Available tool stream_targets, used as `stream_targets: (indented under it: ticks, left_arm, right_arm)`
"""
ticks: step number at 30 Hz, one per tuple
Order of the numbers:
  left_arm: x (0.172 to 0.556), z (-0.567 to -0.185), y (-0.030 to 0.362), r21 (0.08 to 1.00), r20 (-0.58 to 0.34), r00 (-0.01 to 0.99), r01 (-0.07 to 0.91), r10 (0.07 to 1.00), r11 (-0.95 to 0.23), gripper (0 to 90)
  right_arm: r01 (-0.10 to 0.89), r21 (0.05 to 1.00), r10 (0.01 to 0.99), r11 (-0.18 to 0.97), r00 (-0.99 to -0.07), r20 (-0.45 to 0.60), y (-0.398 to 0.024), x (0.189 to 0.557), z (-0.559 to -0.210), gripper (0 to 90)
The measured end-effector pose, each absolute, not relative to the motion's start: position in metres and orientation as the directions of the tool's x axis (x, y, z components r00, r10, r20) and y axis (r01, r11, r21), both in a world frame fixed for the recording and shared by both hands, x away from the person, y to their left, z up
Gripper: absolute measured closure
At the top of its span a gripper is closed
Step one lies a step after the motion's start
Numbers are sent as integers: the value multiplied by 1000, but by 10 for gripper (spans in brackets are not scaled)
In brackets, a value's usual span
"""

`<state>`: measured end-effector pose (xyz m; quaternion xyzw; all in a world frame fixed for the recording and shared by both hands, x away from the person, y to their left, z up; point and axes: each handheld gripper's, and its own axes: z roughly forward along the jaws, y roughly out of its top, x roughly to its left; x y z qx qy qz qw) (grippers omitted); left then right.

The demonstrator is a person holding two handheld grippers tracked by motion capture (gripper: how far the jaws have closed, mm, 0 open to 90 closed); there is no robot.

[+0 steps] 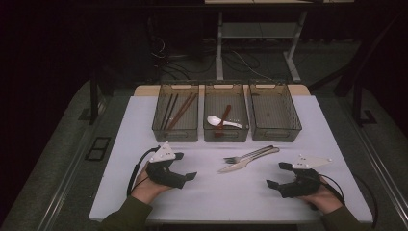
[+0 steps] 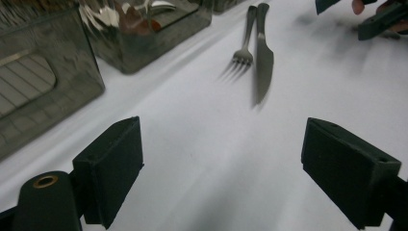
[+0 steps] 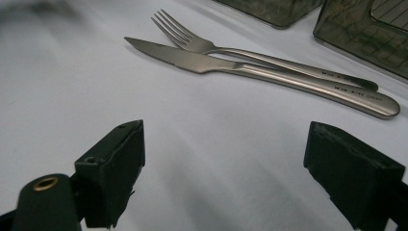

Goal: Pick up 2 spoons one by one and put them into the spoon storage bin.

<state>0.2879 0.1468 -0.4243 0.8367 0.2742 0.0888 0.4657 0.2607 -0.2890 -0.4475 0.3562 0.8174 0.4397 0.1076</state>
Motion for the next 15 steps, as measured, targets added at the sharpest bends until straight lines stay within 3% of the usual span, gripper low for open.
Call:
stream_targets:
  ticks: [15]
  left_arm:
    - [274, -438, 163, 826, -107, 819, 388, 564, -408, 7]
  right_arm:
    - [498, 785, 689, 368, -713, 130, -290, 263, -446, 134]
